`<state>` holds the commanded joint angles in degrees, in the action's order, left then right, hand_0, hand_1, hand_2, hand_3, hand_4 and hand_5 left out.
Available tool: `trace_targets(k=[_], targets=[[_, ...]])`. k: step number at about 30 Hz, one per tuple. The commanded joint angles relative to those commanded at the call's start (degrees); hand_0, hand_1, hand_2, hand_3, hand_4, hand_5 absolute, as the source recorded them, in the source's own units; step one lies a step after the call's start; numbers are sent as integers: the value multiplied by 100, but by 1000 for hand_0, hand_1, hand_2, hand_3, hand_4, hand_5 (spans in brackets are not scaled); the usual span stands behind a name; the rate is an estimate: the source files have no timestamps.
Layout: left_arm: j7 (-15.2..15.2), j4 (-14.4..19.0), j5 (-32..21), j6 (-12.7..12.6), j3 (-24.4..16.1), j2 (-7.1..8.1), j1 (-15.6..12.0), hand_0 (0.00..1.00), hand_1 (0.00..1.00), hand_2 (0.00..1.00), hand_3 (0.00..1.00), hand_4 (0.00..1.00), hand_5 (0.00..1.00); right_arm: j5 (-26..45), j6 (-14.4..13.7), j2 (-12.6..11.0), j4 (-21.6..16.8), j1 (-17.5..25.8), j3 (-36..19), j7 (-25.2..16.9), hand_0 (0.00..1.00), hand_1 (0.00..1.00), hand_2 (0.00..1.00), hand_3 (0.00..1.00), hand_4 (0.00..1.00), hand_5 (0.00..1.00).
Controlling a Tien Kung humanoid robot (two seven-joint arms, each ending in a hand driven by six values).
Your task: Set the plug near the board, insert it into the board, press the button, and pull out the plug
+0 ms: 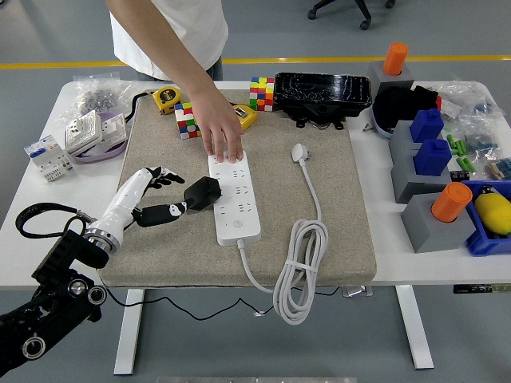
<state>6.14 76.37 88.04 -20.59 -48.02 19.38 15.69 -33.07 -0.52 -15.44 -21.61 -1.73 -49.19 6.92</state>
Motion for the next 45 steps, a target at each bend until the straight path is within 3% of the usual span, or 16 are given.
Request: trace_targets(k=[45], targets=[[145,-16,47,108,634,-332,664,670,730,730,637,824,351,28,3,-26,-28,9,52,-4,679,687,694,595,933,528]])
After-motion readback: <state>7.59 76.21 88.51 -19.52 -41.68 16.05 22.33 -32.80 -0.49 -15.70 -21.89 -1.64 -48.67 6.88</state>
